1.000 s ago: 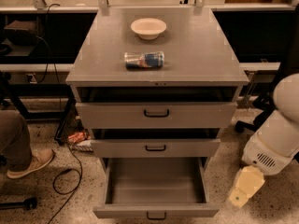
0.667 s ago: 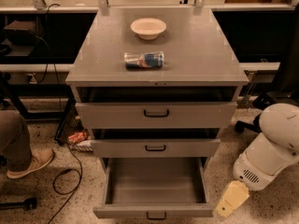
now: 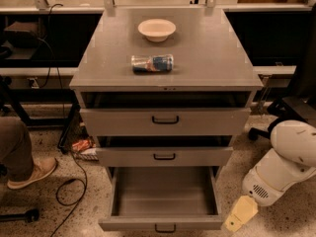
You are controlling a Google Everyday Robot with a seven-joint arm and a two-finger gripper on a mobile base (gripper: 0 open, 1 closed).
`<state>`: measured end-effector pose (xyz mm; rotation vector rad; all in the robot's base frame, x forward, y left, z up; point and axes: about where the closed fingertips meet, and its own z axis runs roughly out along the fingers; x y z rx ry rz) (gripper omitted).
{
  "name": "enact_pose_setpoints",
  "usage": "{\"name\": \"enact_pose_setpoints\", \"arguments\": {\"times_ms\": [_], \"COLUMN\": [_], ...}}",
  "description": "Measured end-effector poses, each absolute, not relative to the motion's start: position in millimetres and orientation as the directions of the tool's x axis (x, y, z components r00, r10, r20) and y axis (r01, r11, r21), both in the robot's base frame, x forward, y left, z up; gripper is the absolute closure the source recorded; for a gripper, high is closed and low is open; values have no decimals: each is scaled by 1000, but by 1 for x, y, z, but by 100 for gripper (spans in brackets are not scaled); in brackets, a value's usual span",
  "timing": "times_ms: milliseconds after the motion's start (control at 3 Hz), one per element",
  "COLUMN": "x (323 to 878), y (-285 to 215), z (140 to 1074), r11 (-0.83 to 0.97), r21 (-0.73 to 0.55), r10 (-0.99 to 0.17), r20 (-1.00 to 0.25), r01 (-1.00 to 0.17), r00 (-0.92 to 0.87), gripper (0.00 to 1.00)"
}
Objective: Close bottom drawer
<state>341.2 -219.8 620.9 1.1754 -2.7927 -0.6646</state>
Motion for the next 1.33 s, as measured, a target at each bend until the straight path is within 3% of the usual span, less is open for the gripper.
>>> {"name": "enact_pose_setpoints", "arguments": {"times_ms": [667, 1000, 1333], "x": [352, 360, 366], "y": [-217, -209, -202], "z": [504, 457, 411], "r11": [591, 581, 581], "r21": [503, 529, 563], "r10": [-633, -613, -579], "r20": [-195, -216, -221], "r01": [-631, -619, -587], "r00": [-749, -760, -785], "gripper": [0, 16, 40]}}
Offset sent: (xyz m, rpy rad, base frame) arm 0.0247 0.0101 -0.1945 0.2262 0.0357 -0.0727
